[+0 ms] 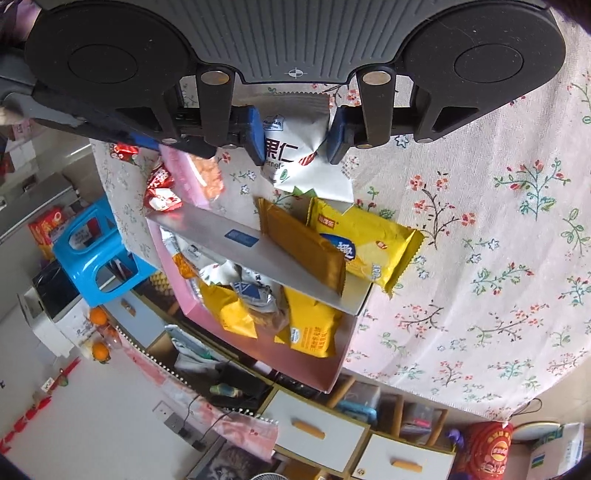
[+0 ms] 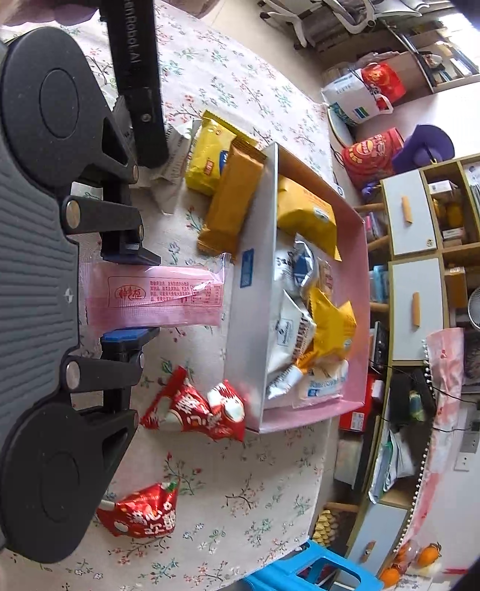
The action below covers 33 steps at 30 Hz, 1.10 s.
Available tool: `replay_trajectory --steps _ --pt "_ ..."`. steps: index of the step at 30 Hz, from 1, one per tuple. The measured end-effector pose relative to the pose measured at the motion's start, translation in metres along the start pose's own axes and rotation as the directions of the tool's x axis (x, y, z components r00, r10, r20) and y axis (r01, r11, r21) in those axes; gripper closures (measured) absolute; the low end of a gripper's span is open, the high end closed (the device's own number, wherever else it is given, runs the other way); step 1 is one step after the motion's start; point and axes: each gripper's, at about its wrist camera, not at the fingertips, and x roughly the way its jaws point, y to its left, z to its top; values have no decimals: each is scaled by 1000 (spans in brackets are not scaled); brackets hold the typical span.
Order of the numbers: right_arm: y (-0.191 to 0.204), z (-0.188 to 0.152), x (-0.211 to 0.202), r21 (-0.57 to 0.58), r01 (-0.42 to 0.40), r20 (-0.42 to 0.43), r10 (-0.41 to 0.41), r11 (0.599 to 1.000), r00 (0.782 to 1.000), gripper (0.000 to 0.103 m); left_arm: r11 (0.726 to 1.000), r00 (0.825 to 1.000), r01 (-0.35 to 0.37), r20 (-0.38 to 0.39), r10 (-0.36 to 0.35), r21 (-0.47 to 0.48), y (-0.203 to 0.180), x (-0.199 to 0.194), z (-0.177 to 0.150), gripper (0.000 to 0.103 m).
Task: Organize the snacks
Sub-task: 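Carry both packs into the pink box and open both tools to release them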
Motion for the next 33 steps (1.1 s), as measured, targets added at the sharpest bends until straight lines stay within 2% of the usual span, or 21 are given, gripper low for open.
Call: replay_trajectory --steps 7,12,15,18,22,29,33 --pt "6 14 -16 -12 -7 35 7 1000 999 81 999 998 44 38 -44 5 -9 -17 3 76" --pt "-5 36 -41 61 -51 122 43 997 992 81 996 992 92 81 -93 12 -20 -33 9 77" --pt "-14 43 -40 106 -61 129 47 992 990 81 995 989 103 111 -103 6 -23 -39 20 77" --pt "-21 52 -31 141 -65 127 47 988 991 81 996 986 83 141 -84 12 -26 -39 38 77" --pt "-27 69 -19 167 -91 144 67 982 987 81 997 983 67 171 -61 -29 -23 -29 68 77" --pt "-43 94 13 235 -156 172 117 959 978 81 997 979 21 202 -5 -75 -18 9 117 77" --pt "-44 102 32 236 -182 184 140 954 973 81 996 979 5 204 13 -85 -15 34 140 77"
